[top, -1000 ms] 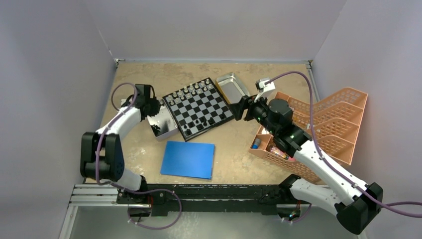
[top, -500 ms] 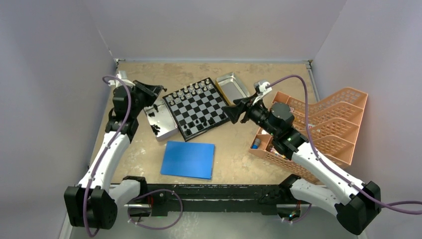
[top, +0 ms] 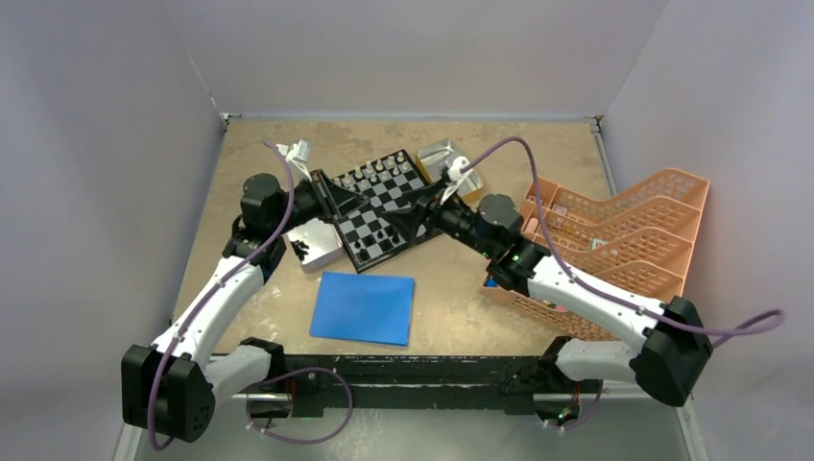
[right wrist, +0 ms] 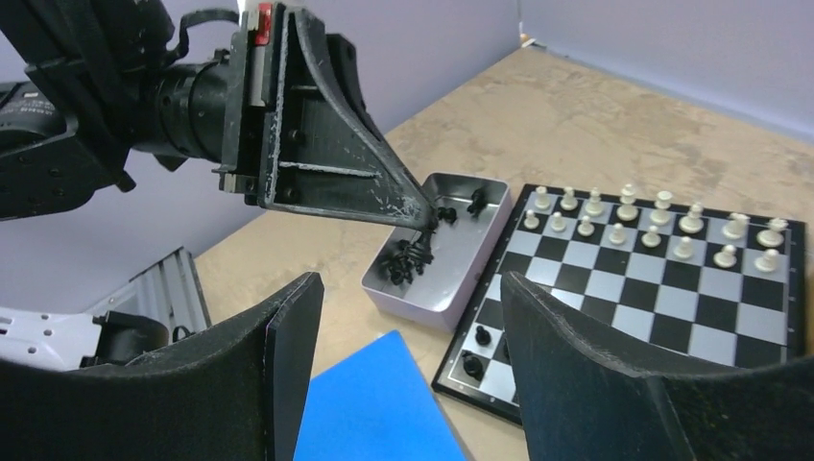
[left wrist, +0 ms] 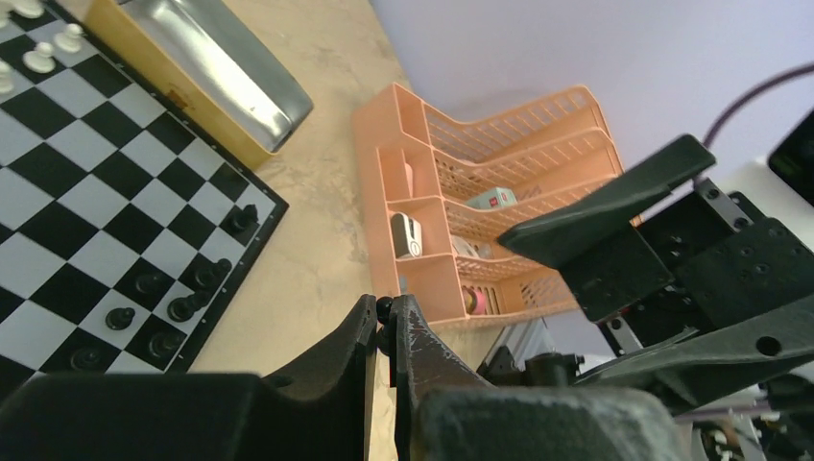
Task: Set up the chess pieces on the board
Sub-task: Place the chess piece on the chessboard.
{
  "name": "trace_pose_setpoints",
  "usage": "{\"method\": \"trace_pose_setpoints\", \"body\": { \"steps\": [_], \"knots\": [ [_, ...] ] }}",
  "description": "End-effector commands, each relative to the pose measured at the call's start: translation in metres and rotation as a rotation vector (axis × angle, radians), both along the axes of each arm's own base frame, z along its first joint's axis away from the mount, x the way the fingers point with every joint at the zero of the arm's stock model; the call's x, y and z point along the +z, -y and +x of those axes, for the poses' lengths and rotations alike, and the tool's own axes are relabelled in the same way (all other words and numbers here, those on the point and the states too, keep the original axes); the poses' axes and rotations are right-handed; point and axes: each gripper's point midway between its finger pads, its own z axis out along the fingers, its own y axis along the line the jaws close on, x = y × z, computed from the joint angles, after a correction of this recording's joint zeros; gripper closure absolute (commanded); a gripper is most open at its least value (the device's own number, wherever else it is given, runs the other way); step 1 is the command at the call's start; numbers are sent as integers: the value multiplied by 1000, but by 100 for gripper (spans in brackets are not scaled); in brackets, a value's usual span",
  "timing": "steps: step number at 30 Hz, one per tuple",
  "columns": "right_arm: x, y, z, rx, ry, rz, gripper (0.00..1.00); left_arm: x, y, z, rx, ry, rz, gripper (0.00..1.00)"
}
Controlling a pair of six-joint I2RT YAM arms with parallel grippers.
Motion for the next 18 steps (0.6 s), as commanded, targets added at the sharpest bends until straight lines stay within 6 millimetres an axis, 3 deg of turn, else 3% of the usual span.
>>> {"method": "trace_pose_setpoints", "body": {
  "steps": [1, 9, 18],
  "knots": [
    [42, -14, 7, -9, 109, 75, 31, 21, 11, -15, -131, 160, 4, 100],
    [31, -32, 13, 10, 90, 46, 35, 18, 13, -27, -179, 222, 7, 100],
    [15, -48, 4, 66, 70, 16, 40, 21, 12, -25, -167, 228, 2, 100]
  ]
}}
